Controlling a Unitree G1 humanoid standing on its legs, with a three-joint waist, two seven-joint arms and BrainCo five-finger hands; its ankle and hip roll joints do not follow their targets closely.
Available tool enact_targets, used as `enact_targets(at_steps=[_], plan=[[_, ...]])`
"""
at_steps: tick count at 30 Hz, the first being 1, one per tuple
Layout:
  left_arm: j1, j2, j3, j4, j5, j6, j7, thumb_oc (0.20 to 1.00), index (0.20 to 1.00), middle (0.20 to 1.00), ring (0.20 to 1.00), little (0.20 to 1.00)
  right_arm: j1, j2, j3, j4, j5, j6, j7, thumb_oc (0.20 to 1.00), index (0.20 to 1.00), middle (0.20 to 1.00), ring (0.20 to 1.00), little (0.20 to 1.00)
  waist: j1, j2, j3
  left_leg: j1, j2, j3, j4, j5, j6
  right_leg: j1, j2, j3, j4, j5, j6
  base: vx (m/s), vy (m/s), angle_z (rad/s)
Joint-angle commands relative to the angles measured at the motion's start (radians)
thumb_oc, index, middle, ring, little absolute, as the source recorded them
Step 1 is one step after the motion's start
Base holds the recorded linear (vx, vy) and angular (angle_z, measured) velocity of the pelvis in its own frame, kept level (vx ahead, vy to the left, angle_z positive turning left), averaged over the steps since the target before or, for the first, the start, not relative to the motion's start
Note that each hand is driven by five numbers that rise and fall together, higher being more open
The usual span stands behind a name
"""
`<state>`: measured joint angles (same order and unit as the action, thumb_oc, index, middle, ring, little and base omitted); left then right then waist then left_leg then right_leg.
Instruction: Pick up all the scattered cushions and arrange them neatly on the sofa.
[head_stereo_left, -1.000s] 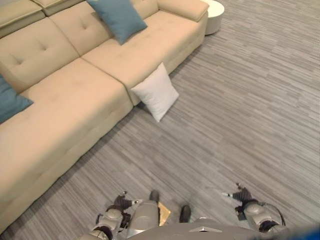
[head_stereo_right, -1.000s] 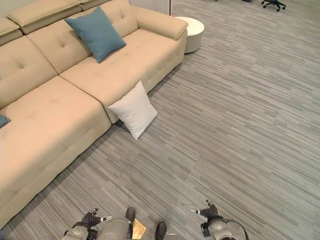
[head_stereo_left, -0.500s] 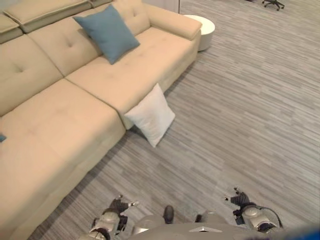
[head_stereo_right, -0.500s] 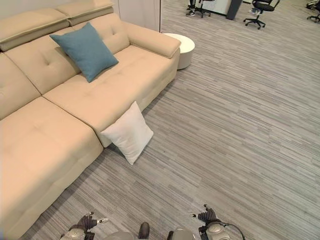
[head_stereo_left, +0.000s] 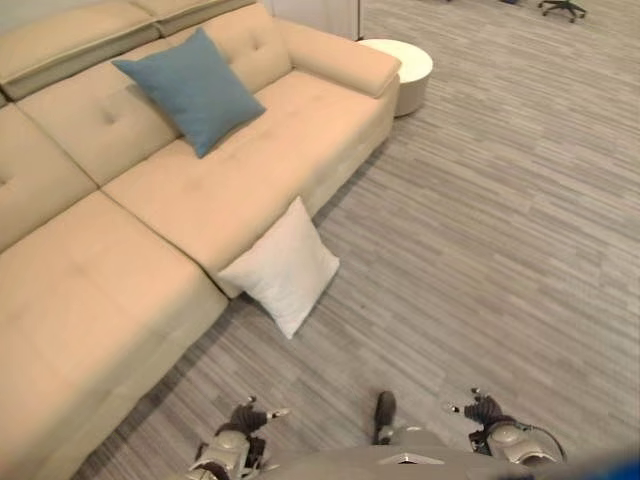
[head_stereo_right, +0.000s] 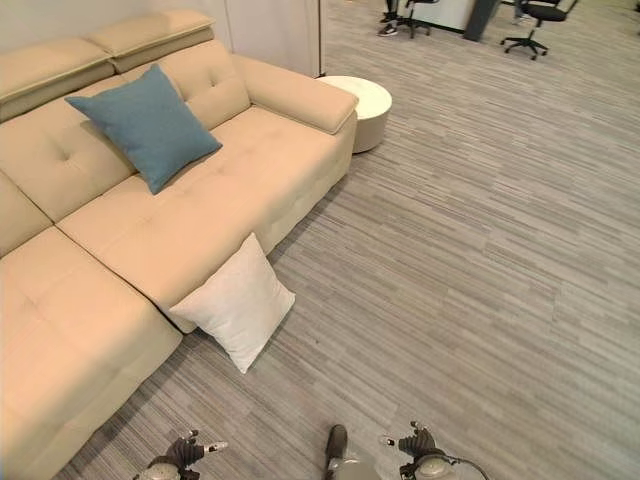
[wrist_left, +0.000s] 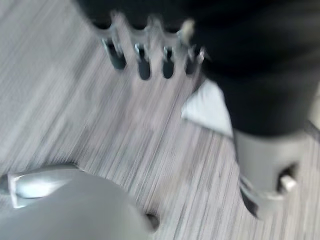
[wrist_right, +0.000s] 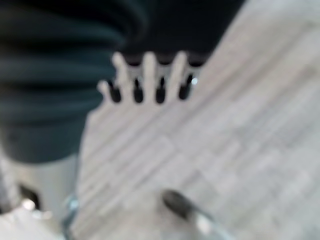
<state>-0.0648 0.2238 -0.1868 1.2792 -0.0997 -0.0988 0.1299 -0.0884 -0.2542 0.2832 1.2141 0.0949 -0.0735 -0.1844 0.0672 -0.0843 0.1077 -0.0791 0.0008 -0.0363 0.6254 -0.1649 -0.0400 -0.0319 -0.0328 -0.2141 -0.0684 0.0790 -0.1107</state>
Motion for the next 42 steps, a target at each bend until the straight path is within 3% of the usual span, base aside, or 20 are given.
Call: enact_targets(at_steps=[1, 4, 5, 7, 8, 9, 11, 12, 13, 15, 17, 22, 25, 27, 32, 36, 37, 40, 42], plan=[[-0.028, -0.017, -0.041, -0.009, -0.042, -0.016, 0.004, 1.0, 1.0, 1.0, 1.0, 1.0, -0.035, -0.037, 0.001, 0.004, 0.032, -0.018, -0.013, 1.0, 1.0, 1.0, 1.0, 1.0, 0.011, 0.007, 0.073, -0.026, 0.01, 0.013, -0.209, 0.099, 0.019, 0.03, -0.033, 0.026, 0.081, -0.113, 0.147, 0.24, -0.083, 0.0], [-0.026, -0.02, -0.047, -0.004, -0.027, -0.014, 0.0, 1.0, 1.0, 1.0, 1.0, 1.0, -0.028, -0.041, -0.002, 0.003, 0.032, -0.02, -0.014, 1.0, 1.0, 1.0, 1.0, 1.0, 0.013, 0.005, 0.07, -0.046, -0.005, 0.058, -0.296, 0.067, 0.027, 0.062, -0.029, 0.012, 0.057, -0.13, 0.157, 0.18, -0.036, -0.05], [-0.026, -0.02, -0.052, -0.004, -0.009, -0.011, -0.002, 1.0, 1.0, 1.0, 1.0, 1.0, -0.023, -0.044, -0.006, -0.001, 0.033, -0.019, -0.018, 1.0, 1.0, 1.0, 1.0, 1.0, 0.011, 0.014, 0.062, -0.087, -0.017, 0.112, -0.384, 0.101, 0.027, 0.088, -0.012, -0.002, 0.038, -0.145, 0.158, 0.29, -0.023, 0.02], [-0.024, -0.018, -0.05, -0.004, -0.003, -0.011, -0.004, 1.0, 1.0, 1.0, 1.0, 1.0, -0.024, -0.044, -0.006, -0.001, 0.037, -0.019, -0.022, 1.0, 1.0, 1.0, 1.0, 1.0, 0.024, 0.024, 0.062, -0.121, -0.03, 0.129, -0.46, 0.17, 0.019, 0.123, 0.013, 0.009, 0.021, -0.159, 0.16, 0.31, 0.011, 0.39], [-0.018, -0.012, -0.043, 0.001, 0.0, -0.008, -0.002, 1.0, 1.0, 1.0, 1.0, 1.0, -0.024, -0.038, -0.005, 0.001, 0.033, -0.016, -0.022, 1.0, 1.0, 1.0, 1.0, 1.0, 0.028, 0.027, 0.056, -0.114, -0.014, 0.194, -0.498, 0.181, 0.018, 0.139, 0.027, 0.004, 0.032, -0.18, 0.162, 0.32, 0.048, 0.46], [-0.013, -0.008, -0.042, 0.001, 0.004, -0.006, 0.001, 1.0, 1.0, 1.0, 1.0, 1.0, -0.017, -0.035, -0.002, 0.0, 0.032, -0.014, -0.022, 1.0, 1.0, 1.0, 1.0, 1.0, 0.029, 0.02, 0.054, -0.11, -0.011, 0.202, -0.483, 0.183, 0.024, 0.147, 0.023, 0.0, 0.043, -0.187, 0.163, 0.41, 0.106, 0.11], [0.005, -0.004, -0.025, 0.003, 0.001, -0.005, -0.006, 1.0, 1.0, 1.0, 1.0, 1.0, -0.007, -0.024, 0.009, -0.003, 0.014, -0.015, -0.013, 1.0, 1.0, 1.0, 1.0, 1.0, 0.047, 0.011, 0.036, -0.066, -0.034, 0.176, -0.497, 0.149, 0.047, 0.159, 0.011, 0.002, 0.106, -0.204, 0.176, 0.37, 0.144, -0.29], [0.005, 0.0, -0.019, 0.005, 0.004, -0.002, -0.007, 1.0, 1.0, 1.0, 1.0, 1.0, -0.012, -0.021, 0.005, -0.006, 0.006, -0.013, -0.008, 1.0, 1.0, 1.0, 1.0, 1.0, 0.056, 0.009, 0.022, -0.037, -0.041, 0.172, -0.508, 0.129, 0.065, 0.146, -0.005, -0.003, 0.171, -0.202, 0.201, 0.31, 0.19, -0.12], [0.004, 0.006, -0.021, 0.003, 0.008, -0.002, -0.013, 1.0, 1.0, 1.0, 1.0, 1.0, -0.019, -0.019, 0.005, -0.013, -0.001, -0.016, 0.001, 1.0, 1.0, 1.0, 1.0, 1.0, 0.058, 0.01, 0.024, 0.004, -0.053, 0.155, -0.519, 0.106, 0.09, 0.096, -0.036, -0.006, 0.309, -0.164, 0.239, 0.25, 0.19, -0.12], [0.0, 0.012, -0.021, -0.003, 0.012, 0.001, -0.014, 1.0, 1.0, 1.0, 1.0, 1.0, -0.031, -0.022, 0.006, -0.023, -0.007, -0.013, 0.003, 1.0, 1.0, 1.0, 1.0, 1.0, 0.047, 0.023, 0.035, 0.03, -0.055, 0.139, -0.52, 0.093, 0.109, 0.033, -0.064, -0.008, 0.44, -0.097, 0.268, 0.12, 0.12, 0.16], [-0.006, 0.02, -0.027, -0.007, 0.012, -0.001, -0.01, 1.0, 1.0, 1.0, 1.0, 1.0, -0.041, -0.02, 0.003, -0.036, -0.003, -0.018, 0.003, 1.0, 1.0, 1.0, 1.0, 1.0, 0.034, 0.041, 0.043, 0.053, -0.051, 0.106, -0.528, 0.084, 0.118, -0.033, -0.063, 0.012, 0.532, -0.084, 0.263, 0.13, 0.068, 0.58], [-0.009, 0.024, -0.029, -0.008, 0.009, -0.007, -0.004, 1.0, 1.0, 1.0, 1.0, 1.0, -0.044, -0.023, 0.006, -0.038, 0.005, -0.021, 0.004, 1.0, 1.0, 1.0, 1.0, 1.0, 0.009, 0.046, 0.047, 0.097, -0.064, 0.032, -0.547, 0.078, 0.112, -0.072, -0.037, 0.075, 0.408, -0.135, 0.227, 0.15, -0.018, 0.53], [-0.017, 0.018, -0.039, -0.002, 0.01, -0.015, -0.002, 1.0, 1.0, 1.0, 1.0, 1.0, -0.045, -0.029, 0.007, -0.035, 0.018, -0.022, 0.004, 1.0, 1.0, 1.0, 1.0, 1.0, -0.019, 0.038, 0.055, 0.121, -0.084, -0.047, -0.555, 0.072, 0.105, -0.111, 0.007, 0.225, 0.246, -0.108, 0.228, 0.18, -0.078, 0.44], [-0.021, 0.015, -0.045, 0.003, 0.012, -0.017, -0.001, 1.0, 1.0, 1.0, 1.0, 1.0, -0.04, -0.033, 0.008, -0.03, 0.02, -0.02, 0.002, 1.0, 1.0, 1.0, 1.0, 1.0, -0.028, 0.029, 0.059, 0.127, -0.098, -0.098, -0.554, 0.067, 0.1, -0.128, 0.028, 0.297, 0.207, -0.078, 0.234, 0.13, -0.09, 1.06], [-0.022, 0.01, -0.044, 0.014, 0.005, -0.018, 0.001, 1.0, 1.0, 1.0, 1.0, 1.0, -0.024, -0.041, 0.008, -0.01, 0.019, -0.02, 0.001, 1.0, 1.0, 1.0, 1.0, 1.0, -0.017, 0.015, 0.04, 0.116, -0.103, -0.183, -0.543, 0.062, 0.071, -0.071, 0.017, 0.273, 0.133, -0.076, 0.213, 0.09, -0.149, 1.13], [-0.027, 0.005, -0.053, 0.014, 0.002, -0.021, -0.002, 1.0, 1.0, 1.0, 1.0, 1.0, -0.029, -0.054, 0.006, -0.009, 0.024, -0.032, 0.0, 1.0, 1.0, 1.0, 1.0, 1.0, -0.012, 0.013, 0.028, 0.1, -0.084, -0.228, -0.562, 0.086, 0.037, -0.023, 0.008, 0.199, 0.086, -0.094, 0.197, 0.01, -0.153, 0.71], [-0.036, 0.0, -0.059, 0.011, 0.0, -0.02, -0.003, 1.0, 1.0, 1.0, 1.0, 1.0, -0.03, -0.058, 0.005, -0.008, 0.028, -0.035, -0.002, 1.0, 1.0, 1.0, 1.0, 1.0, -0.009, 0.01, 0.033, 0.076, -0.08, -0.24, -0.555, 0.097, 0.024, -0.008, 0.003, 0.155, 0.074, -0.104, 0.187, -0.04, -0.106, 0.67], [-0.043, -0.004, -0.062, 0.008, -0.008, -0.021, -0.003, 1.0, 1.0, 1.0, 1.0, 1.0, -0.035, -0.065, 0.003, -0.009, 0.03, -0.039, -0.003, 1.0, 1.0, 1.0, 1.0, 1.0, -0.011, 0.008, 0.041, 0.048, -0.073, -0.229, -0.547, 0.107, 0.015, 0.009, -0.004, 0.108, 0.056, -0.11, 0.184, -0.03, -0.062, 0.82], [-0.049, -0.009, -0.065, 0.001, -0.017, -0.023, 0.001, 1.0, 1.0, 1.0, 1.0, 1.0, -0.035, -0.071, 0.001, -0.011, 0.027, -0.037, -0.007, 1.0, 1.0, 1.0, 1.0, 1.0, -0.013, 0.008, 0.05, 0.008, -0.047, -0.147, -0.543, 0.121, 0.011, 0.019, -0.021, 0.053, 0.048, -0.12, 0.183, -0.04, 0.002, 0.92]])
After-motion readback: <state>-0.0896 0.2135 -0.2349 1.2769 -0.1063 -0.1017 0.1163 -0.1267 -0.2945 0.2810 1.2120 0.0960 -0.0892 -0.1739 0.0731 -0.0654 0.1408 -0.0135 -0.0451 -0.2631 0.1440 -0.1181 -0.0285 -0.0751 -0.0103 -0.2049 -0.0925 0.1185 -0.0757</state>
